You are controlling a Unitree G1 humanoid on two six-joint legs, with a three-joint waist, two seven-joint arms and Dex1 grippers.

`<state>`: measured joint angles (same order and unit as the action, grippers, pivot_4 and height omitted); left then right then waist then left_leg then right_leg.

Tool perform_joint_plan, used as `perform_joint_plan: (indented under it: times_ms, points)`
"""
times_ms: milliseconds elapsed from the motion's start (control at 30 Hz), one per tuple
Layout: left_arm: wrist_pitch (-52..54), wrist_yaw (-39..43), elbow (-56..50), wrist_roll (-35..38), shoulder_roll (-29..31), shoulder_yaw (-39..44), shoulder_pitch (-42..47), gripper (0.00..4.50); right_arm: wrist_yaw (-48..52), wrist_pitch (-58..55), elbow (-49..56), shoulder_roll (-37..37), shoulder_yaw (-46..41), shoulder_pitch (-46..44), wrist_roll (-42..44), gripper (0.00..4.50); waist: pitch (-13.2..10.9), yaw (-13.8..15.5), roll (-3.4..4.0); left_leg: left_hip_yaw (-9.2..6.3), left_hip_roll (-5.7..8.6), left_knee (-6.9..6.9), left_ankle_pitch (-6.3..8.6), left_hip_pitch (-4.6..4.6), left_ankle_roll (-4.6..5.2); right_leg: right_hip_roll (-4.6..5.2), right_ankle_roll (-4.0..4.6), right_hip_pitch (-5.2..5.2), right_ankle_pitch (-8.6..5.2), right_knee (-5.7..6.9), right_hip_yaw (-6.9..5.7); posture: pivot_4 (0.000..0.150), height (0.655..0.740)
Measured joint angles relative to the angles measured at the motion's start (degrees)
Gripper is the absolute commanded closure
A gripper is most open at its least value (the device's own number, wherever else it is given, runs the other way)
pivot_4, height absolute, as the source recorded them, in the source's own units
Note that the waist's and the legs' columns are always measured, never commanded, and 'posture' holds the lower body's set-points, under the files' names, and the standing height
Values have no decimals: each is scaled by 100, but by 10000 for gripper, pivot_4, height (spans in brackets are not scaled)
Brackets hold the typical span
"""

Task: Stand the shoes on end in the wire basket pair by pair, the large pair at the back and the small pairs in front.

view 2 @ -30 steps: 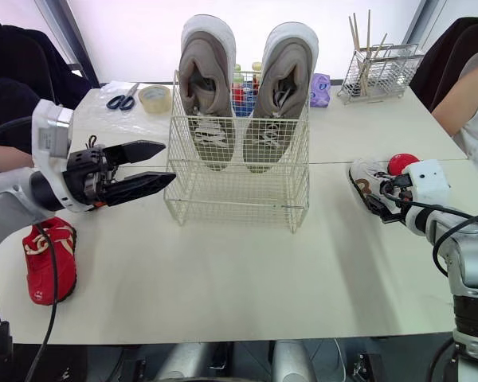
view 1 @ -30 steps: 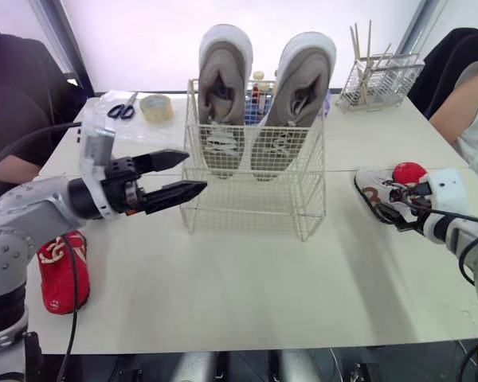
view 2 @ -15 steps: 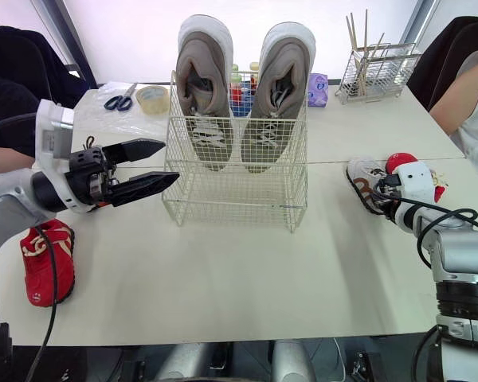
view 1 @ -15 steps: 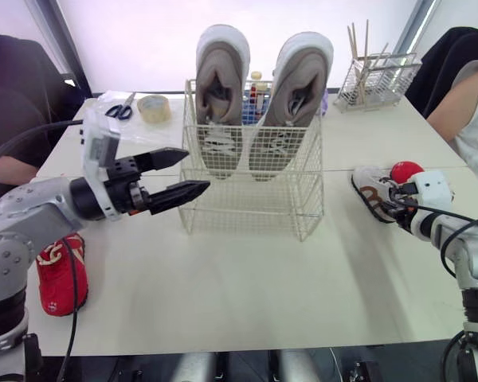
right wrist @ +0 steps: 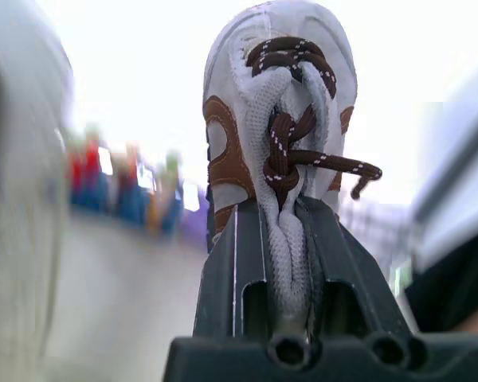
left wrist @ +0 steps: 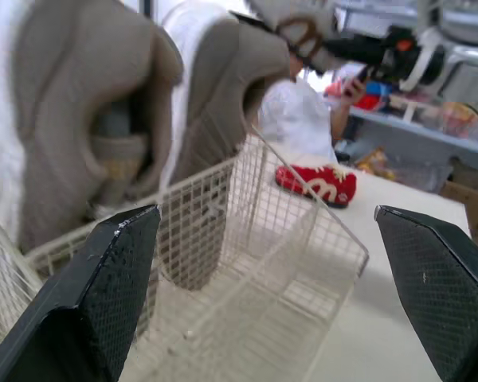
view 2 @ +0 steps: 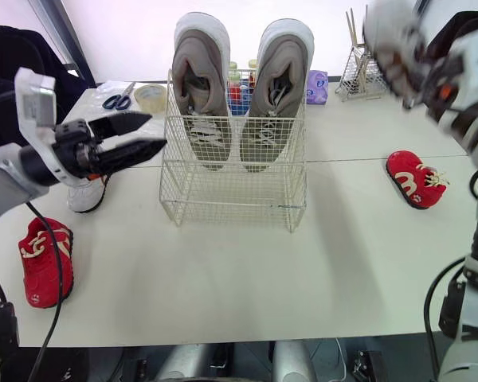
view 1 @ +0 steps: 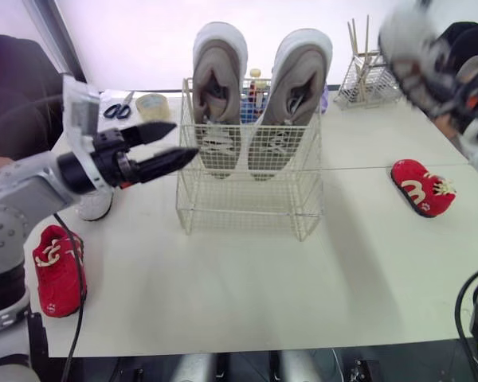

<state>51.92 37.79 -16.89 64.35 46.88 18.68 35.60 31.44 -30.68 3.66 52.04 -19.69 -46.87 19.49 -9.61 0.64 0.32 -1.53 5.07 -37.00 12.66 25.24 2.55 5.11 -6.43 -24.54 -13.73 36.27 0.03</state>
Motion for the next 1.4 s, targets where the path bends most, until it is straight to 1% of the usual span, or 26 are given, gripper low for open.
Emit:
perform_joint_plan:
  times_ms: [33,133,233,367,467,533,800,900,1100,1133,1267,1333,1400]
  points:
    - [4,24,79,7,0,1,66,0,74,137,61,-1,1,-85,48,44926,0,6,-3,-1,0,-1,0,0,0,0,0,3,0,-2,-1,1500,7400]
    - [117,132,416,101,3,6,325,0,728,607,282,-10,204,-282,273,44926,-3,-3,-5,1,5,-8,2,2,4,4,-1,5,2,-7,1,1500,7400]
    - [278,289,647,174,41,-2,637,0,1487,1174,768,-33,917,-512,323,44926,-4,-25,-6,1,3,-6,2,2,4,3,-2,3,2,-6,1,1500,7400]
    - [531,492,946,274,49,-19,941,0,2270,1866,811,-264,1736,-550,174,44926,-5,-38,-9,0,3,-6,-2,2,-3,3,-3,1,3,-4,1,1500,7400]
    - [675,598,1030,291,109,-28,1028,0,2655,2328,701,-438,2057,-589,47,44926,-6,-27,-11,0,4,-6,-18,4,-29,3,-3,0,3,-5,1,1500,7400]
    - [786,652,1056,291,134,-46,1080,0,2924,2710,633,-512,2271,-627,-93,44926,-7,-19,-12,0,4,-6,-18,4,-30,3,-3,0,3,-5,0,1500,7400]
    - [1067,657,1069,473,133,-47,1228,0,3309,3737,286,-715,2578,-689,-609,44926,-7,-27,-12,-1,4,-6,-20,3,-34,3,-3,-2,3,-1,1,1500,7400]
    - [1167,641,1088,498,132,-49,1243,8458,3327,3920,199,-806,2618,-708,-749,45000,-7,-29,-12,-1,4,-5,-21,3,-37,2,-3,-4,3,1,1,1500,7400]
    - [1256,667,1098,503,131,-50,1237,38784,3337,4081,153,-839,2623,-815,-876,45000,-7,-25,-12,-2,4,-5,-21,3,-37,2,-3,-3,3,1,1,1500,7400]
    - [1263,666,1109,503,131,-46,1237,42177,3337,4097,153,-841,2623,-836,-904,45000,-7,-26,-12,-2,4,-5,-21,3,-38,2,-3,-4,3,1,1,1500,7400]
    - [1298,624,1114,530,86,8,1237,42472,3338,4051,153,-841,2623,-878,-920,45000,-7,-25,-12,-2,4,-6,-22,3,-38,2,-3,-3,3,2,1,1500,7400]
    - [1346,515,1122,578,11,30,1232,42472,3361,3725,192,-824,2612,-880,-791,34958,-7,-18,-12,-3,4,-6,-22,3,-38,2,-2,-3,3,2,1,1500,7400]
    - [1402,309,1195,698,-152,98,1202,42472,3365,2662,376,-800,2443,-872,-119,26360,-7,0,-12,-5,3,-6,-22,3,-37,3,-2,-3,3,4,1,1500,7400]
